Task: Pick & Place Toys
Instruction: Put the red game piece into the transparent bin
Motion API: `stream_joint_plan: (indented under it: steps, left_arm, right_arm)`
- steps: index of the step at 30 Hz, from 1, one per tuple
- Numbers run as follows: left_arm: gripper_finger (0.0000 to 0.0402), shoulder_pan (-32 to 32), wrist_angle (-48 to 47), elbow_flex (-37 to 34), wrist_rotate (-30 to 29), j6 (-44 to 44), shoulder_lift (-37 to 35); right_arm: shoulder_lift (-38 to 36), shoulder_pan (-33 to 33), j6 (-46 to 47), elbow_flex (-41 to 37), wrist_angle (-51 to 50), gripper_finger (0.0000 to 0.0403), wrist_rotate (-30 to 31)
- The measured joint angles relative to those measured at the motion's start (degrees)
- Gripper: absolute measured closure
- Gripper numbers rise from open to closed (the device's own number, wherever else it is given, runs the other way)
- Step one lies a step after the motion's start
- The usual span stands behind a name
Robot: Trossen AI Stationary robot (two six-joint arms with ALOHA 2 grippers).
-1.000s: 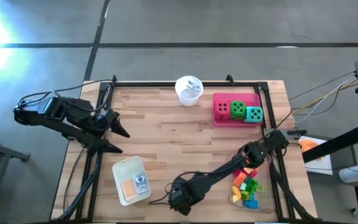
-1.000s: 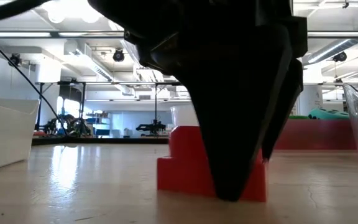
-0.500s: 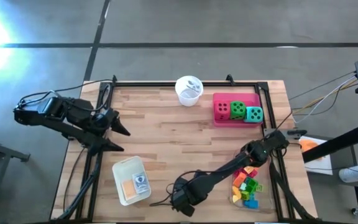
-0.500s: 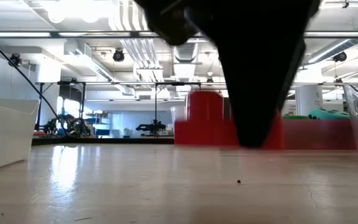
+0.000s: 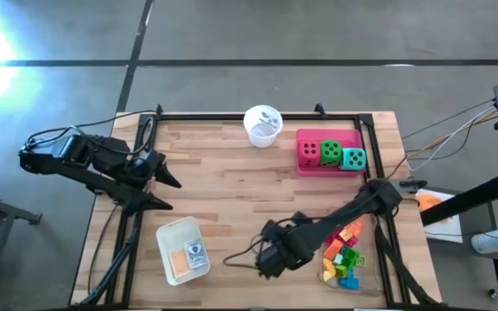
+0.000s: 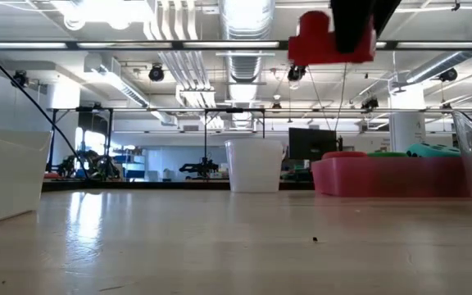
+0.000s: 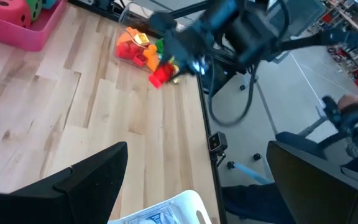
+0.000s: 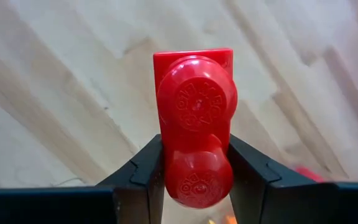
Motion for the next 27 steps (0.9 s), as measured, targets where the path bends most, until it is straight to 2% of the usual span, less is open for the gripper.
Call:
stream_joint_plan:
  steps: [6,11,19,27]
  left_arm:
    - [0.0014,0.0,-0.4,0.0,0.0,0.8,0.0]
    - [0.0014,0.0,-0.4,0.0,-0.2,0.9,0.0]
    - [0.0014,0.0,-0.4,0.0,-0.2,0.9,-0.5]
    - [0.0014,0.0,-0.4,0.0,-0.2,1.3,-1.8]
  right_arm:
    - [-11.8,0.9,10.0,-11.6,0.3,0.0284,1.8]
    - [-23.2,3.6,24.6,-23.2,0.5,0.0284,5.0]
    - [-38.7,8.9,46.7,-39.6,4.1,0.0284,-0.7]
    - [-45.4,11.3,50.1,-51.3,9.3,0.0284,-4.6]
